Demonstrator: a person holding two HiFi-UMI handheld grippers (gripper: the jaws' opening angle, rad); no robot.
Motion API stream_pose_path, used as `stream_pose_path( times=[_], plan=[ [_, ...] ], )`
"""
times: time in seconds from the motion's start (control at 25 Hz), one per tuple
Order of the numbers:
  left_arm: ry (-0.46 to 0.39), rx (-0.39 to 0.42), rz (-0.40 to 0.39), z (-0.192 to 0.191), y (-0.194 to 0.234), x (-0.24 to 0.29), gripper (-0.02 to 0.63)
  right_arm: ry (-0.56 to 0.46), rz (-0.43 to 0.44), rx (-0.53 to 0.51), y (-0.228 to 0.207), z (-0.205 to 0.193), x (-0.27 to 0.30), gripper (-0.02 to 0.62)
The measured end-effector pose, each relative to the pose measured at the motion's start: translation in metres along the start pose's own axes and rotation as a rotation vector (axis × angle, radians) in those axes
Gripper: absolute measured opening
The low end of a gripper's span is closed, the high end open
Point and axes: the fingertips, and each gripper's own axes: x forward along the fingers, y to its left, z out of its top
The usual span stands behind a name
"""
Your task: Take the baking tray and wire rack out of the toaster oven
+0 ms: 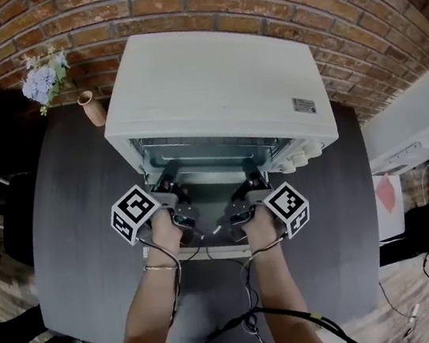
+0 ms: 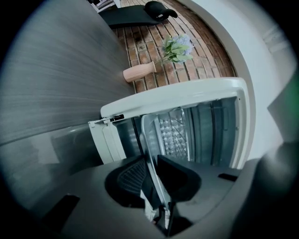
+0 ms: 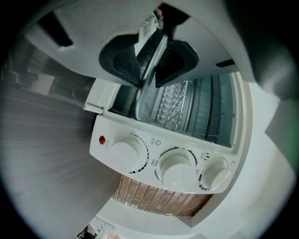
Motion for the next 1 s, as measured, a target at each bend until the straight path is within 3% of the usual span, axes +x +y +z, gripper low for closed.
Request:
stream_pose_path(
  times=[1.0],
  plan=[
    [0.012,-0.016,0.016,-0.022,0.009,-0.050,0.069,0.013,-0.023,0.024,-0.010,-0.019,-0.050,0.089]
  ],
)
